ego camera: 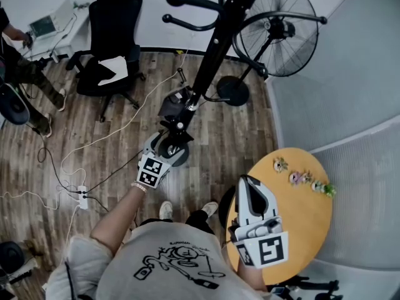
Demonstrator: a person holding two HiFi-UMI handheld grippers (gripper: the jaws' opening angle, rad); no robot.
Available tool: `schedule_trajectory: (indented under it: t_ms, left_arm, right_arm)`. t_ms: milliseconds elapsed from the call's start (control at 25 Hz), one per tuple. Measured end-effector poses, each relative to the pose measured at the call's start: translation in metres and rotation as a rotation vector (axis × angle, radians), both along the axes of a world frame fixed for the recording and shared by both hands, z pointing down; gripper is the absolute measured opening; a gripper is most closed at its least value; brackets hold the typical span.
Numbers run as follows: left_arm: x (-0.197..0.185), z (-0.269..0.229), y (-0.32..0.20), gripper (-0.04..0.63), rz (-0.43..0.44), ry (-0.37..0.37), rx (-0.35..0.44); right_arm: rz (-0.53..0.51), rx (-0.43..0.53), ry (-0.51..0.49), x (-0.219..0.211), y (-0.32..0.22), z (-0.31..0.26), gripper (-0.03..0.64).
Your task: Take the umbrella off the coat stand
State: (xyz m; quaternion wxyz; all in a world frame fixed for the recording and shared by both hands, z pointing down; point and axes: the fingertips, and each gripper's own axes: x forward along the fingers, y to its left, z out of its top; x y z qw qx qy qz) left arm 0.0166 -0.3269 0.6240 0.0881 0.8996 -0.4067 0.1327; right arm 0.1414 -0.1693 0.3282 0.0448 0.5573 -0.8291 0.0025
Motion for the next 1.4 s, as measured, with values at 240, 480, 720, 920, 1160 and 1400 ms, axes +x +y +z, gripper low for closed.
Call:
schedule_trajectory:
  t_ms: [240, 480, 720, 920, 1160, 1400]
  left_arm:
    - [0.002, 0.020, -0.012, 0.420, -0.005, -0.036, -0.015]
    - [0.006, 0.038, -0.024, 0.420, -0.008, -0.062, -0.034]
    - [0.012, 0.059, -0.037, 0.420, -0.004, -0.089, -0.070]
    - [0.014, 0.080, -0.048, 0.420, -0.001, -0.119, -0.107]
    - [0.017, 0.097, -0.063, 0.420, 0.004, -0.150, -0.137]
    - [0.023, 0.115, -0.073, 0.419, 0.024, -0.187, -0.161]
  right_arm:
    - [0.002, 0.003, 0.002, -0.002, -0.002, -0.001, 0.015]
    - [0.007, 0.001, 0.001, -0.001, -0.005, -0.002, 0.015]
    - [0.009, 0.000, 0.004, -0.001, -0.010, -0.003, 0.015]
    - [0.019, -0.002, 0.008, 0.004, -0.014, -0.003, 0.015]
    - [0.026, -0.009, 0.009, 0.007, -0.020, -0.003, 0.015]
    - [0.040, -0.021, 0.019, 0.013, -0.023, -0.001, 0.015]
